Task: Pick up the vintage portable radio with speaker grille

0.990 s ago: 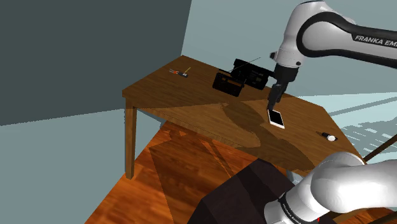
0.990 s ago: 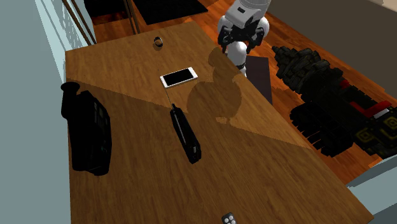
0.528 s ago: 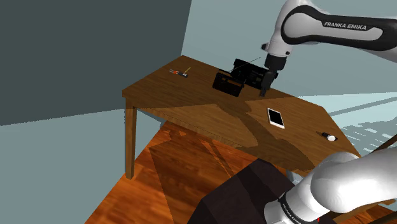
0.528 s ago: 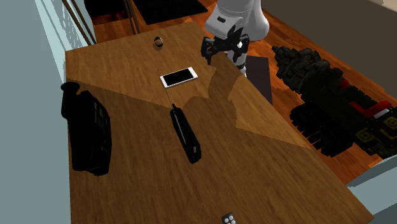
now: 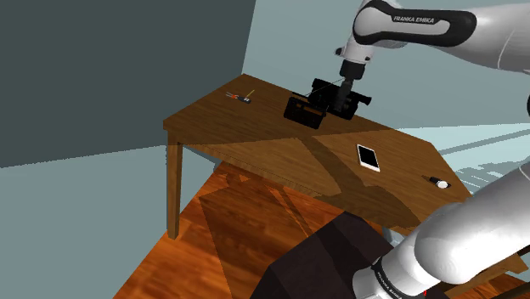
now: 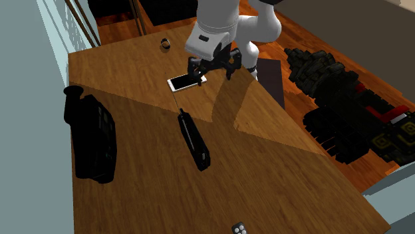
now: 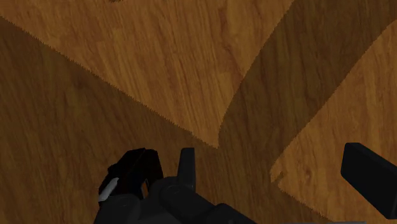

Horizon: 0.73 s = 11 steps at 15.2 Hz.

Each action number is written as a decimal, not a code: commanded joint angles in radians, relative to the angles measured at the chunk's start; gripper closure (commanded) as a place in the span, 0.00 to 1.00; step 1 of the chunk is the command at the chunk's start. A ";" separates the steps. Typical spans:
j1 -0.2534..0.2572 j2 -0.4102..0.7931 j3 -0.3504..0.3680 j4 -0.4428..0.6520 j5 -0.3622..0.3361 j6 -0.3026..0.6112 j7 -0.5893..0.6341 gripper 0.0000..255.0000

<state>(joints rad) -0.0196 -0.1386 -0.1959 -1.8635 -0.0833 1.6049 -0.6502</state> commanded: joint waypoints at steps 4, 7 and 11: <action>-0.017 0.214 -0.031 0.255 0.065 -0.036 -0.141 0.00; -0.042 0.354 -0.037 0.441 0.112 -0.082 -0.218 0.00; -0.094 0.578 -0.030 0.772 0.179 -0.190 -0.303 0.00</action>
<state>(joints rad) -0.1033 0.3769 -0.2311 -1.1888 0.0771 1.4494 -0.9375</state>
